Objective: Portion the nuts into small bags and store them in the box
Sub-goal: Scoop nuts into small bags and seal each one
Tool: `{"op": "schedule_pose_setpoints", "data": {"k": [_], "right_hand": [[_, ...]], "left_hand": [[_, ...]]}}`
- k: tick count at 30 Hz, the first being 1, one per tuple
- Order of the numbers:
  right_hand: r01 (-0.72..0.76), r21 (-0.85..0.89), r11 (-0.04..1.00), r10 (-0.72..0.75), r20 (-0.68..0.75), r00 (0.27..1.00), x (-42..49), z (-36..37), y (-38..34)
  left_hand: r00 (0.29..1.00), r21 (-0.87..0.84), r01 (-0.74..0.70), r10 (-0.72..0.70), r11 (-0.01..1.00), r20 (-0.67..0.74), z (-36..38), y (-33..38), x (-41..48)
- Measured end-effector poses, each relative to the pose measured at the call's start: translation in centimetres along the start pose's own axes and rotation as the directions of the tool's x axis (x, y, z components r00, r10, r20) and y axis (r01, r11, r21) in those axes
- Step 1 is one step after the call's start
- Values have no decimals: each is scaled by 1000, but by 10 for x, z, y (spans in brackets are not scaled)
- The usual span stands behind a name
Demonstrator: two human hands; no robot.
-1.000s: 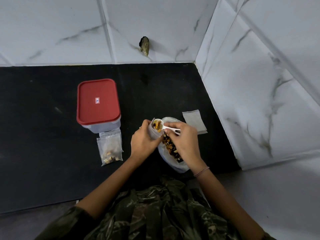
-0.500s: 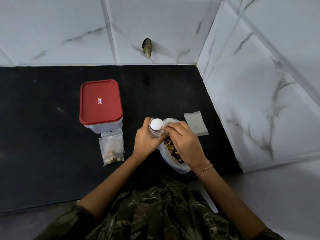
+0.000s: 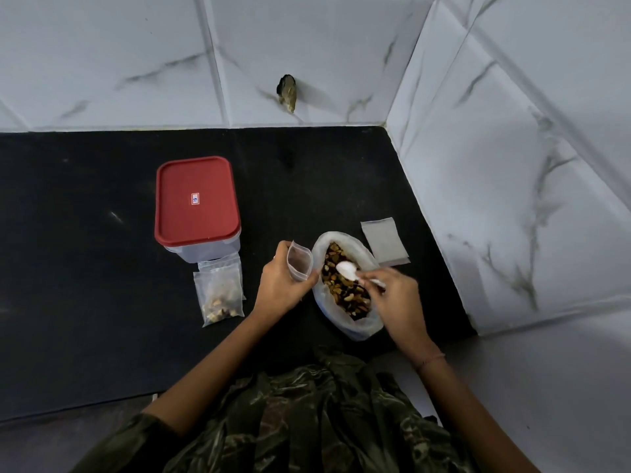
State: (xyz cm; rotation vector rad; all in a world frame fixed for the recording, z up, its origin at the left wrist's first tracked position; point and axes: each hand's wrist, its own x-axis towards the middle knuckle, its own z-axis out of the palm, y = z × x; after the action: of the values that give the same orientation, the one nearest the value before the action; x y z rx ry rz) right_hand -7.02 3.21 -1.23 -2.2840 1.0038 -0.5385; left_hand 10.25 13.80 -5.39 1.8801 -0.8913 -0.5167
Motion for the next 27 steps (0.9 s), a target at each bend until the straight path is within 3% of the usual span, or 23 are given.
{"op": "schedule_pose_setpoints", "data": {"k": [4, 6, 13, 18, 27], "right_hand": [[329, -231, 916, -299, 155, 942, -20, 22, 18], [392, -299, 870, -341, 210, 916, -21, 28, 22], [341, -374, 862, -305, 154, 940, 0, 37, 27], [202, -244, 948, -205, 12, 979, 18, 26, 23], [229, -376, 898, -152, 225, 963, 41, 29, 22]], "left_hand": [[998, 56, -25, 22, 998, 60, 6, -7, -6], [996, 100, -41, 33, 994, 80, 10, -8, -8], [991, 191, -39, 13, 981, 133, 11, -14, -11], [992, 164, -26, 6, 986, 124, 10, -13, -11], [991, 140, -31, 12, 990, 134, 13, -14, -13]]}}
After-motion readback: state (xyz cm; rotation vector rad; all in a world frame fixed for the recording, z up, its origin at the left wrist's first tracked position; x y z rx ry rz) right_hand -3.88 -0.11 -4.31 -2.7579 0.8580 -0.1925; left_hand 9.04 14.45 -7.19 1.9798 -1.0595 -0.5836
